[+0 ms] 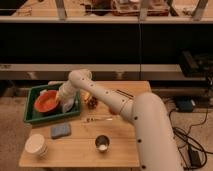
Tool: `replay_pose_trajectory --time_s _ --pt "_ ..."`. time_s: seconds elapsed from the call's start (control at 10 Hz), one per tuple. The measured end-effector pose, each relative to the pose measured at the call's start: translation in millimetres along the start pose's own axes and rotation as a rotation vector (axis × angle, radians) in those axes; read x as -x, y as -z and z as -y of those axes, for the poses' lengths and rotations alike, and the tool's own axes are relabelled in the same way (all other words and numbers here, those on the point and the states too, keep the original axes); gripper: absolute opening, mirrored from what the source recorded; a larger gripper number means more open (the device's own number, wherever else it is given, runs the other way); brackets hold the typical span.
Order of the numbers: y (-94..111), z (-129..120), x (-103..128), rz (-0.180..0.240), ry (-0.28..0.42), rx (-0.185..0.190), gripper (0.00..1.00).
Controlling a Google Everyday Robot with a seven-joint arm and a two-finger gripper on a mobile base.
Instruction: Stack bowls into tray
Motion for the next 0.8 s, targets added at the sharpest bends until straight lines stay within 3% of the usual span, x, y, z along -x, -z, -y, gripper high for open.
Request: replay_pose_trajectory --time_s 0.3,0.5,0.6,0.8 --pt "1 4 7 0.045 0.052 -0.071 0.80" --pt "6 15 10 0.053 0.098 -0.051 0.80" --pt "20 15 7 0.049 0.121 -0.022 0.80" --pt "26 17 4 0.044 0.134 0.014 0.80"
